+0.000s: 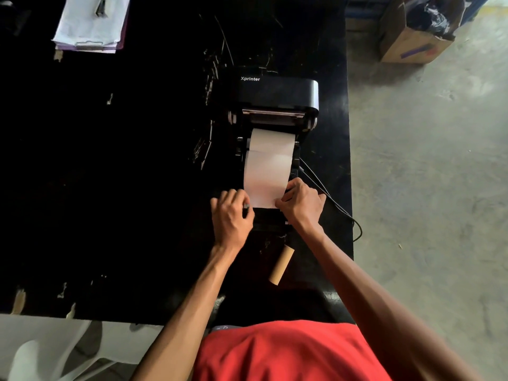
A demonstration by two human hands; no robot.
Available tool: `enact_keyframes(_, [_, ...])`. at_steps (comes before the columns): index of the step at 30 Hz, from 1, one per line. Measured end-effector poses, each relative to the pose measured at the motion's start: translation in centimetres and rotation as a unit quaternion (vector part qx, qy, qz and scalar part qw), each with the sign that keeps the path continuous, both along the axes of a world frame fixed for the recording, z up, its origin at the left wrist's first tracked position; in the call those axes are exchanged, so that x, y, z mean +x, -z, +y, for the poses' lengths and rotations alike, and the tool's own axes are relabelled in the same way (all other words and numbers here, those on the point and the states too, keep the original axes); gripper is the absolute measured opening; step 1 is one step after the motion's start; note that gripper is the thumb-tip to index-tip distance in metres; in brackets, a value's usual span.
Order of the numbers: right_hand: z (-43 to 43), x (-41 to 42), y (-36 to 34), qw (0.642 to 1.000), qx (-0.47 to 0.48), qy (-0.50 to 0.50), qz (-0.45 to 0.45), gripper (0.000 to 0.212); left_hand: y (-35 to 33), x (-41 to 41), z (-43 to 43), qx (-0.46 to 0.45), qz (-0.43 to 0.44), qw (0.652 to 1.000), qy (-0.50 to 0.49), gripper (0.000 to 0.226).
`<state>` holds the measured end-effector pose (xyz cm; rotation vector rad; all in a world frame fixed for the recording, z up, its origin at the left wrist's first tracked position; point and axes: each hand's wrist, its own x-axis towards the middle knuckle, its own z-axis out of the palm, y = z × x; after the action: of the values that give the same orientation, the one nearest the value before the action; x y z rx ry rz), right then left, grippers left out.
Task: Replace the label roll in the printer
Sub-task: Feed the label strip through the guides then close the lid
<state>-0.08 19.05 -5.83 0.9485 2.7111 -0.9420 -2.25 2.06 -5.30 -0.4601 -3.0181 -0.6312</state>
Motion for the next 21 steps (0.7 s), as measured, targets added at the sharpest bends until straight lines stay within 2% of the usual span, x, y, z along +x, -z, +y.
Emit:
enact_keyframes(1, [-0.1,0.1,0.1,1.0,0.006,-0.001,0.004,0.033,0.5,0.9,-0.1,-0.019,0.013,0.999,0.032,0.012])
enact_keyframes(4, [-0.7,0.7,0.3,0.999,0.006,-0.006,0.031,0.037,1.9,3.0,-0.6,-0.078,0.003,0.994,0.074,0.037])
enact_keyframes(6, [-1.1,1.4,0.4,0.998,0.001,-0.009,0.06,0.049,2.2,3.6,-0.8,-0.111,-0.015,0.991,0.073,0.046])
enact_keyframes(9, [-1.4,2.4,0.3,0.994,0.006,0.021,0.105,0.07,2.0,3.7,-0.8,-0.126,-0.025,0.989,0.077,0.048])
enact_keyframes(11, [-1.5,3.5,0.5,0.991,0.041,-0.015,0.125,0.065,1.8,3.5,-0.7,-0.135,-0.022,0.987,0.083,0.048])
enact_keyframes(16, [-1.2,5.2,1.0,0.958,0.152,-0.214,0.115,0.043,1.3,3.1,-0.5,-0.142,-0.029,0.985,0.089,0.045])
enact_keyframes(21, [-1.1,5.1,0.8,0.923,0.225,-0.3,0.089,0.037,1.3,3.1,-0.6,-0.144,-0.025,0.985,0.092,0.048])
